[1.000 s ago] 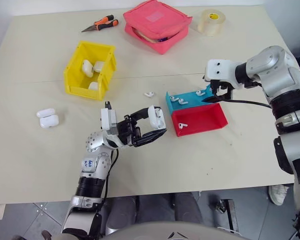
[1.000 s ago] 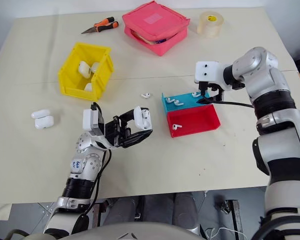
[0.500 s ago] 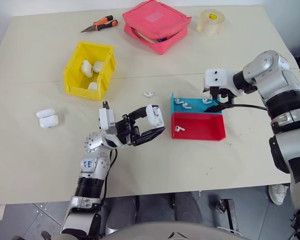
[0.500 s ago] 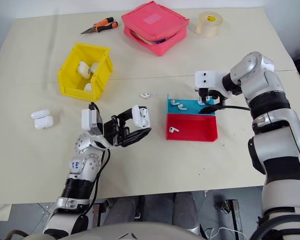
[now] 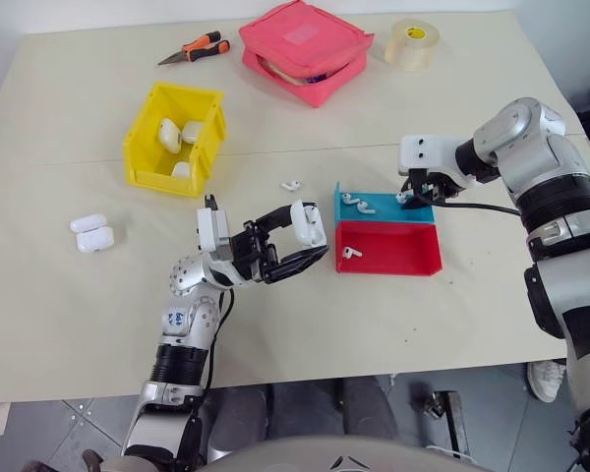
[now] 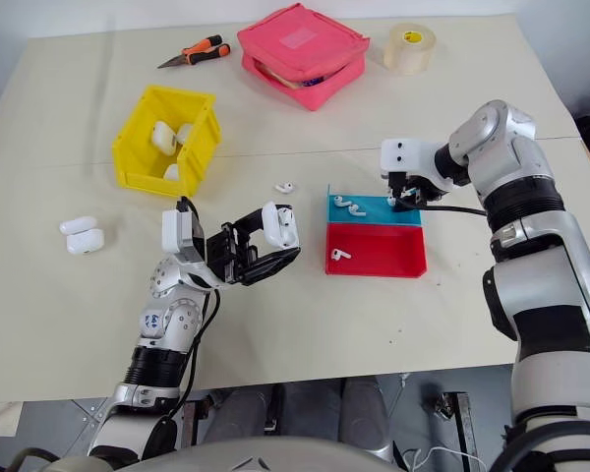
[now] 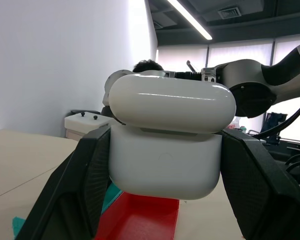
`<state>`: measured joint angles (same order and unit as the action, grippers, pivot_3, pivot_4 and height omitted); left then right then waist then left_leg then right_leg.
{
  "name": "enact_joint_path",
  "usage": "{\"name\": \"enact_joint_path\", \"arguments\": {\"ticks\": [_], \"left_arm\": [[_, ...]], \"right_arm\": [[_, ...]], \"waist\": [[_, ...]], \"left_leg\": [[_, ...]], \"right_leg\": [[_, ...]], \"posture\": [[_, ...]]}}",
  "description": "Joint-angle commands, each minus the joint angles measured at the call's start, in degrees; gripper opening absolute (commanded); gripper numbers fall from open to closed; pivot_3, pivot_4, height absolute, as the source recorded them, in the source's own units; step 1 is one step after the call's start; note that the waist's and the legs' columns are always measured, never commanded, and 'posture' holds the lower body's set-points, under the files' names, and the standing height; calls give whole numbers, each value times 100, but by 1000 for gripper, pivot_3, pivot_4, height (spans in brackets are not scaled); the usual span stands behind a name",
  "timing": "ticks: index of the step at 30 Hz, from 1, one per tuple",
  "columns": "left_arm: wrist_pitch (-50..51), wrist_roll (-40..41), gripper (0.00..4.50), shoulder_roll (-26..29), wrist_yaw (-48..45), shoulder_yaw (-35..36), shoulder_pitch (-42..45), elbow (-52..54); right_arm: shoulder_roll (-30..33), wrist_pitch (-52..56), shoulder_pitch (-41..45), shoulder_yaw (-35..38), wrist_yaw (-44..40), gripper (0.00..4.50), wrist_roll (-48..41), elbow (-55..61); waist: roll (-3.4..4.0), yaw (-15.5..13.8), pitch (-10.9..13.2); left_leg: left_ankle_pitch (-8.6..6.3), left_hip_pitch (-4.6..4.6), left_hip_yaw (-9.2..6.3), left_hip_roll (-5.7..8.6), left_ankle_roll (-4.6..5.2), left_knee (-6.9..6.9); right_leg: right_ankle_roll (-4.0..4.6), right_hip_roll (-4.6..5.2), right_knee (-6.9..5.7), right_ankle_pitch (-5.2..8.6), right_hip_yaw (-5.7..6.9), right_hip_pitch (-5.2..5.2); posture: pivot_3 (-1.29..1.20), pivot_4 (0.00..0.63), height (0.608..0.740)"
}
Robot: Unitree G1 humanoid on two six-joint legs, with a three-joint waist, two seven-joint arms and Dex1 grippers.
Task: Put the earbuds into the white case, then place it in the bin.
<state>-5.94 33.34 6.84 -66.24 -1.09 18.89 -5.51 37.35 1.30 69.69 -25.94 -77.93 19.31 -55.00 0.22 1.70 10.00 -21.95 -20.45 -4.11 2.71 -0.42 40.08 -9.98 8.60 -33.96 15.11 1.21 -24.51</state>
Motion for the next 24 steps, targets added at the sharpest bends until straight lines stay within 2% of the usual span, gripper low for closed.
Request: {"name": "enact_joint_path", "arguments": {"ticks": [1,9,12,15,19,24], "left_arm": [[-79,3,2866,-25,10,-18,34,85],[-53,6,2866,-11,62,-25,-12,172],[-48,5,2866,-5,77,-25,-7,182],[-34,12,2866,6,82,-27,1,199],[1,22,2866,20,77,-34,27,206],[67,29,2866,-29,36,-103,112,159]], "right_arm": [[-82,-75,19,-19,70,1880,133,-148],[-163,-172,46,-36,8,1880,229,-250],[-168,-181,23,-27,-45,1305,234,-224],[-170,-181,0,10,-12,508,220,-200],[-139,-130,-65,153,59,508,115,-44],[160,297,-367,721,-18,508,-321,929]], "waist": [[0,0,0],[1,3,0],[1,4,-1],[1,4,-1],[1,4,-1],[1,-18,-1]], "left_leg": [[0,0,0,0,0,0],[0,1,0,0,0,0],[0,2,0,0,0,0],[0,2,0,0,0,0],[0,2,0,0,0,0],[0,2,1,0,0,0]], "right_leg": [[0,0,0,0,0,0],[0,0,0,0,-1,0],[0,0,-1,0,-1,0],[0,0,-1,0,-1,0],[0,0,-1,0,-1,0],[0,0,-1,0,-2,0]], "posture": [[0,150,740],[0,150,740],[0,150,740],[0,150,740],[0,150,740],[0,150,740]]}}
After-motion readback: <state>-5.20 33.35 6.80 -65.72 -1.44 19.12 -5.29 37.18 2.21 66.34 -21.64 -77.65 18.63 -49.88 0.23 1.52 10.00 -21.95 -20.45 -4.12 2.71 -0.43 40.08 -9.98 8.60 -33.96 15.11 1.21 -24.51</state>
